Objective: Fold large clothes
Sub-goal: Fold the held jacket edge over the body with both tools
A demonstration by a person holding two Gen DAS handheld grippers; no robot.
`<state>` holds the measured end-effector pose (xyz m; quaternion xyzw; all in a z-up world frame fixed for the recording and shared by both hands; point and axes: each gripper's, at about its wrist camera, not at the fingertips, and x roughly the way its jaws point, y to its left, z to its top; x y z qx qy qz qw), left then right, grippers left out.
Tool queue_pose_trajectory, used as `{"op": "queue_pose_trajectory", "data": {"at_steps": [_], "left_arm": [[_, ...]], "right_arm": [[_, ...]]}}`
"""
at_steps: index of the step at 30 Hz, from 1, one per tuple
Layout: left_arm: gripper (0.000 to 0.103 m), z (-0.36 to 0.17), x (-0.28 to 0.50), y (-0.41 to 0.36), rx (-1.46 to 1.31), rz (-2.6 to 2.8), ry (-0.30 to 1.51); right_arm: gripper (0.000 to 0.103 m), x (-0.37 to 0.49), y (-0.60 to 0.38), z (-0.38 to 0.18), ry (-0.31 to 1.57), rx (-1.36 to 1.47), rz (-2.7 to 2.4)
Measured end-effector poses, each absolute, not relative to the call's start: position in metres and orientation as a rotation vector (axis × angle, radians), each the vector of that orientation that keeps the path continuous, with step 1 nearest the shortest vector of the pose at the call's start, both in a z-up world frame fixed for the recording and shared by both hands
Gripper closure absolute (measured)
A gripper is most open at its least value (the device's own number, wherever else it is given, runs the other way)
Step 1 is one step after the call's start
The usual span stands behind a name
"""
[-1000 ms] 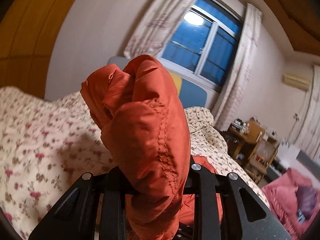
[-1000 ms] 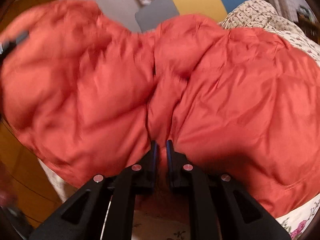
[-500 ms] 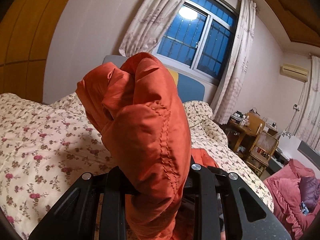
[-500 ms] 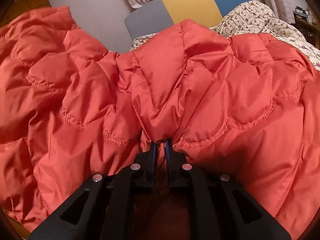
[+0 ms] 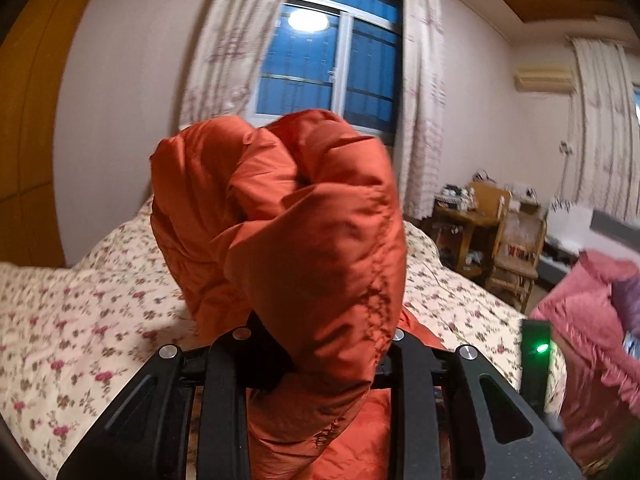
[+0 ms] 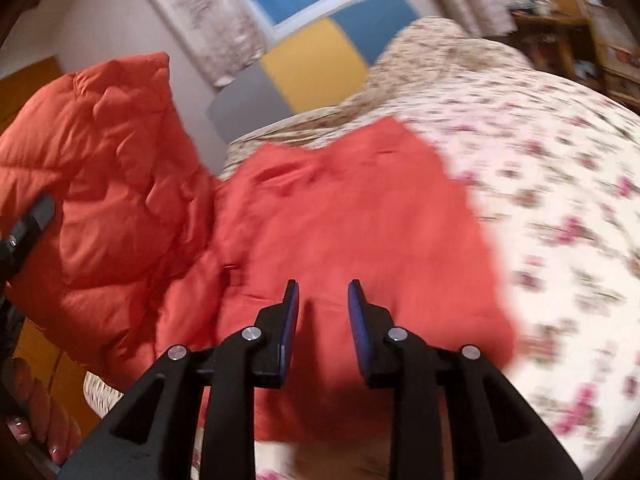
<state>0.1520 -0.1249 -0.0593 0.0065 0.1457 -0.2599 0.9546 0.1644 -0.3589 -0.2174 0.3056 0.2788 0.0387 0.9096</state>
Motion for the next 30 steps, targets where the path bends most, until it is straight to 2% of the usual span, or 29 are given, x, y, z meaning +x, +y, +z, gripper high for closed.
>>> {"op": "queue_pose_trajectory", "data": {"at_steps": [9, 12, 19, 22, 26, 30], "left_arm": [[0.075, -0.087, 0.153, -0.19, 0.161, -0.617, 0.333], [0.075, -0.1, 0.153, -0.213, 0.219, -0.641, 0.351], [0.053, -0.156, 0.148, -0.258, 0.409, -0.762, 0.403], [0.043, -0.173, 0.137, -0.261, 0.458, -0.788, 0.364], [0.039, -0.178, 0.13, -0.258, 0.459, -0.818, 0.358], [0.039, -0.175, 0.13, -0.253, 0.427, -0.837, 0.366]], "right_arm": [[0.077, 0.114, -0.395, -0.218, 0.553, 0.667, 0.014], [0.068, 0.105, -0.403, -0.221, 0.55, 0.7, -0.004], [0.068, 0.091, -0.428, -0.219, 0.524, 0.752, -0.037], [0.068, 0.084, -0.434, -0.211, 0.496, 0.772, -0.022], [0.068, 0.082, -0.433, -0.193, 0.444, 0.765, 0.057], [0.068, 0.097, -0.417, -0.185, 0.499, 0.705, 0.085]]}}
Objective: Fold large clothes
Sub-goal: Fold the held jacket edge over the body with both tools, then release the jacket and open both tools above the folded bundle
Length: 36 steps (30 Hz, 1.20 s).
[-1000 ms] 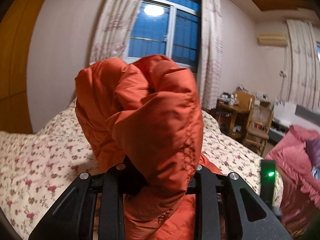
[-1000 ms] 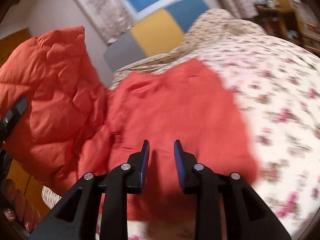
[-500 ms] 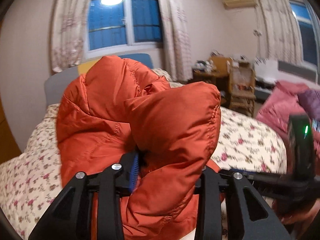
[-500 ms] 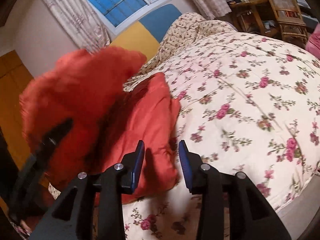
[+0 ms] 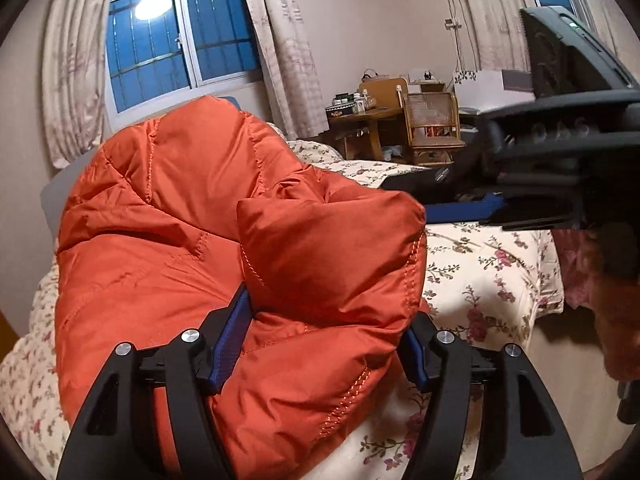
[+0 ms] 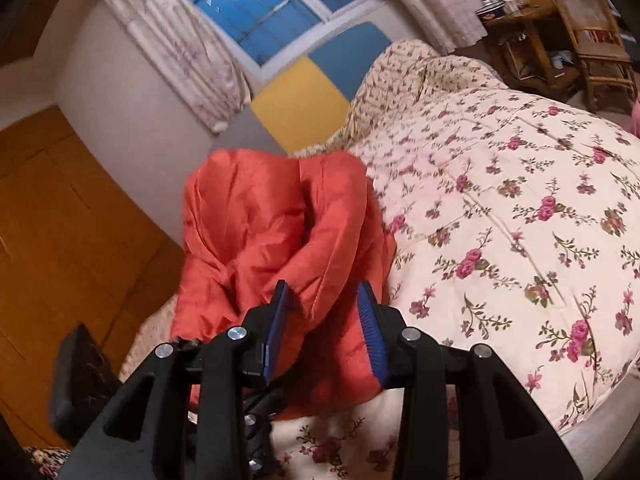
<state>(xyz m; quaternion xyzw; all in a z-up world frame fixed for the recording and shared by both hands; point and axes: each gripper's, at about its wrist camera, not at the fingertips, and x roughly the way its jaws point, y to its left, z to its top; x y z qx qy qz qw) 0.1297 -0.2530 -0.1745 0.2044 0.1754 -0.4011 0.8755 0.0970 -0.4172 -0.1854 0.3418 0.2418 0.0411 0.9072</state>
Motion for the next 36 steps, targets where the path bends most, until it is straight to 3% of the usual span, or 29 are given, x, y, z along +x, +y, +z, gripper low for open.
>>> {"op": "queue_pose_trajectory", "data": {"at_steps": [6, 16, 22, 36], "left_arm": [[0.037, -0.162, 0.121, -0.231, 0.378, -0.911, 0.385], [0.037, -0.132, 0.163, -0.138, 0.031, -0.669, 0.399], [0.037, -0.137, 0.247, -0.093, -0.208, -0.379, 0.507], [0.033, -0.134, 0.269, -0.17, -0.048, -0.511, 0.571]], "right_arm": [[0.069, 0.113, -0.414, -0.218, 0.662, 0.691, 0.01], [0.068, 0.11, -0.415, -0.227, 0.659, 0.722, 0.015], [0.068, 0.099, -0.422, -0.185, 0.529, 0.671, -0.012], [0.068, 0.174, -0.379, -0.091, 0.402, 0.436, 0.1]]}}
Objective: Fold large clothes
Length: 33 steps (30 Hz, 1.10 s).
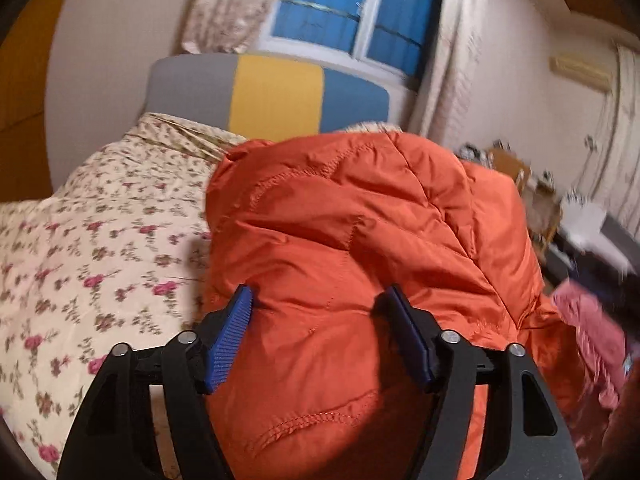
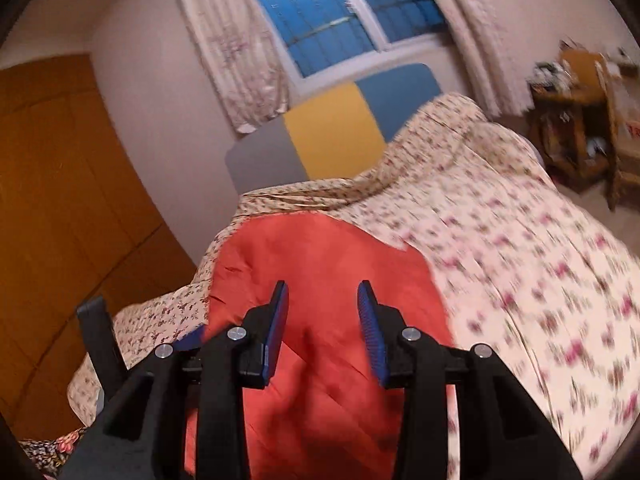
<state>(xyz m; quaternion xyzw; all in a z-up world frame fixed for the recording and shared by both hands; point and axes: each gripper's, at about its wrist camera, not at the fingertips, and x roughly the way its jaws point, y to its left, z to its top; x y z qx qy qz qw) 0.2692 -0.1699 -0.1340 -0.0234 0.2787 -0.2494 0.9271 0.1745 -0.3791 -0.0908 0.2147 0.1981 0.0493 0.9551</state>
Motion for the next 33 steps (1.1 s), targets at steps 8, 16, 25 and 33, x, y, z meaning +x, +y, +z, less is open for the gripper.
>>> {"op": "queue_pose_trajectory", "data": {"at_steps": [8, 16, 25, 33], "left_arm": [[0.023, -0.136, 0.271, -0.189, 0.018, -0.531, 0.591], [0.006, -0.138, 0.272, -0.214, 0.069, -0.582, 0.598], [0.004, -0.145, 0.271, -0.227, 0.071, -0.621, 0.572], [0.003, -0.154, 0.27, -0.231, 0.08, -0.625, 0.549]], "right_arm": [[0.077, 0.269, -0.36, -0.104, 0.533, 0.285, 0.031], [0.085, 0.283, -0.392, -0.157, 0.589, 0.336, -0.034], [0.09, 0.288, -0.418, -0.19, 0.611, 0.427, -0.04], [0.091, 0.291, -0.426, -0.21, 0.616, 0.48, -0.046]]}}
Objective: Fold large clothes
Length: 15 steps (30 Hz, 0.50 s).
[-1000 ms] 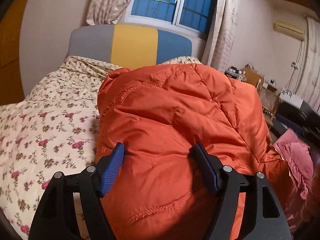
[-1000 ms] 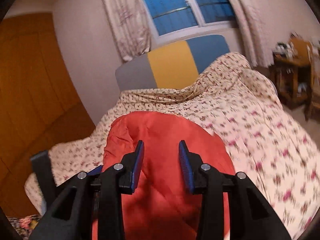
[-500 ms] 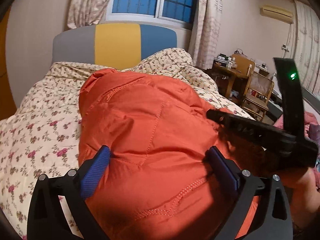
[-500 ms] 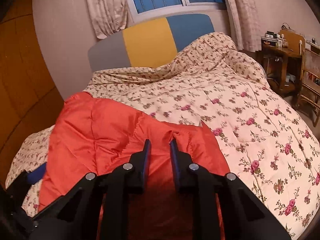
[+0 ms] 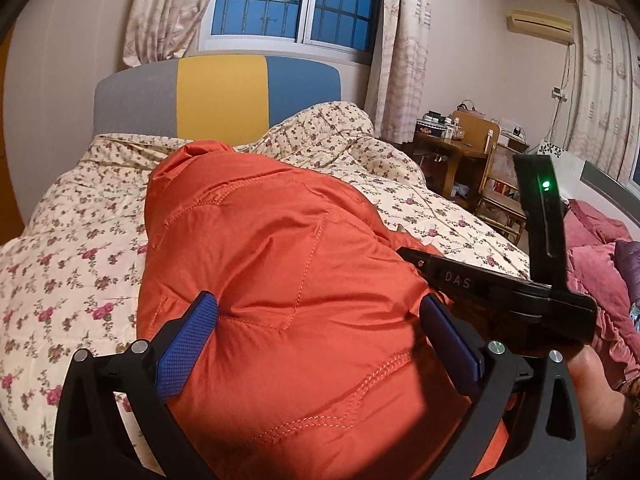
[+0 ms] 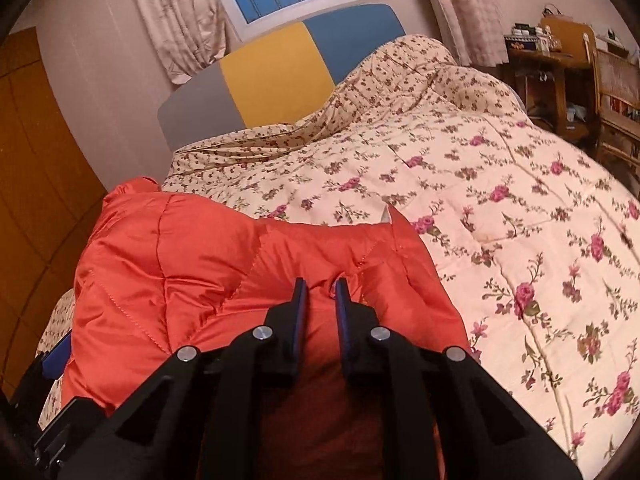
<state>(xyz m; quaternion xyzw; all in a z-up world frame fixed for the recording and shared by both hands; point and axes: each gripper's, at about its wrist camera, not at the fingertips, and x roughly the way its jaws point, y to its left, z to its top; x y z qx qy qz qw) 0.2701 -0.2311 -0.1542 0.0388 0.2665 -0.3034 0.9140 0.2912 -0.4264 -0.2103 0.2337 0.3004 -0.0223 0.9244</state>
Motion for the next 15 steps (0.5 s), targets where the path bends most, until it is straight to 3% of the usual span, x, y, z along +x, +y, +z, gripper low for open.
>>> {"op": "queue_pose_trajectory", "data": {"at_steps": [15], "left_arm": [[0.003, -0.165, 0.268, -0.236, 0.135, -0.589, 0.516]], "right_arm": [[0.093, 0.295, -0.427, -0.223, 0.633, 0.506, -0.058]]}}
